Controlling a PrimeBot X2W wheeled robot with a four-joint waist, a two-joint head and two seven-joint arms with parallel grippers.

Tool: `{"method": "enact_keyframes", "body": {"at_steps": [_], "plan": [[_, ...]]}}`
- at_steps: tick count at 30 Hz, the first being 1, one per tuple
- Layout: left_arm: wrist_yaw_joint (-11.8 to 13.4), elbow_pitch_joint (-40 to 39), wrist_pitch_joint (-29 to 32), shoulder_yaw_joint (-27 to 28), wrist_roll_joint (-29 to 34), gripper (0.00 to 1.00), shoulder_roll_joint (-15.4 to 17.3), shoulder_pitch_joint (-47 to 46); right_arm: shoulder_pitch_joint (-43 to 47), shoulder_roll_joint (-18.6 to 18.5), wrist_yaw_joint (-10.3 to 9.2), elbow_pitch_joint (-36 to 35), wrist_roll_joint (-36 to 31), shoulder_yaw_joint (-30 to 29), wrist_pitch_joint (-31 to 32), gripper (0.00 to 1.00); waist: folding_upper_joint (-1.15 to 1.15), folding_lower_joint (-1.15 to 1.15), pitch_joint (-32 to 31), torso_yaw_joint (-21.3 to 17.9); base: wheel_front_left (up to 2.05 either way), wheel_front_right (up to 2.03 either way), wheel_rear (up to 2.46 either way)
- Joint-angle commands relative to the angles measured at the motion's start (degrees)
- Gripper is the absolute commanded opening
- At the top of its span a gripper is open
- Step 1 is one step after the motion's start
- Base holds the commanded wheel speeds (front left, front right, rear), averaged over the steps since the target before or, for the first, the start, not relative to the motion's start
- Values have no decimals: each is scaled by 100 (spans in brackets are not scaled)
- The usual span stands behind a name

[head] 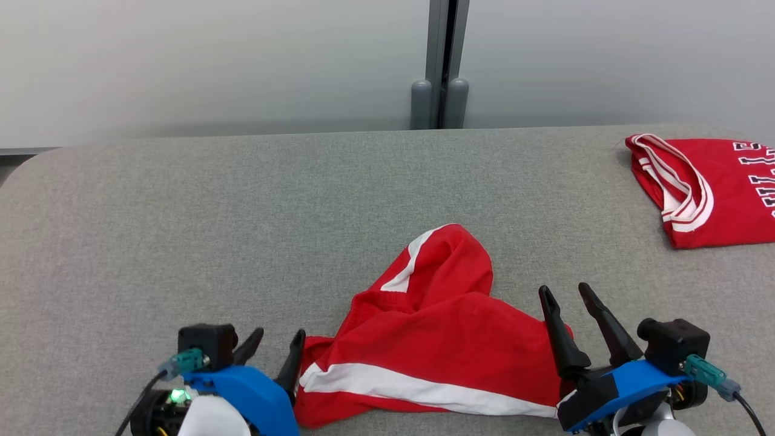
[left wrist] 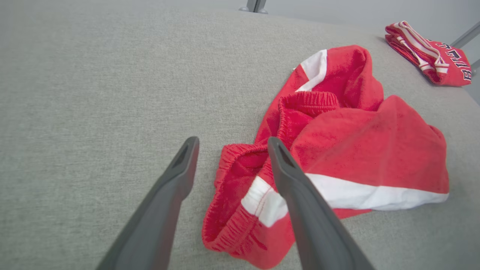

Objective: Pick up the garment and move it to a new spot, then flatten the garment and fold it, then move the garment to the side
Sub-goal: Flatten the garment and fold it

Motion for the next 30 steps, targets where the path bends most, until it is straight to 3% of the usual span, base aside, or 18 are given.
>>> {"method": "enact_keyframes", "body": {"at_steps": [1, 5, 15, 22, 23, 25, 30], "plan": [[54, -99, -42, 81, 17, 100, 12, -175, 15, -2, 3, -32, -50, -21, 10, 100, 0, 1, 9, -3, 0, 0, 0], [128, -120, 14, 145, 148, 100, -46, -600, -36, -2, 3, -48, -39, 28, 30, 100, 0, 1, 35, -56, 0, 0, 0], [-654, 1153, 1246, -723, 115, 100, -485, -1782, -159, -5, 3, -57, -3, 159, 29, 100, 0, 1, 260, -260, 0, 0, 0], [-832, 2091, 1551, -875, 58, 98, -752, -2233, -233, -6, 3, -70, -47, 134, 23, 100, 0, 1, 435, -386, 0, 0, 0], [-876, 2185, 1587, -860, -23, 78, -807, -2256, -227, -14, 3, -69, -41, 127, 19, 100, 0, 1, 446, -397, 0, 0, 0], [-957, 2365, 1607, -857, -89, 0, -881, -2330, -230, -34, 3, -64, -29, 120, 12, 100, 0, 1, 461, -409, 0, 0, 0], [-671, 2737, 718, -578, 55, 0, -1047, -2408, -261, -43, 3, -39, -11, 122, -1, 100, 0, 1, 457, -420, 0, 0, 0]]}}
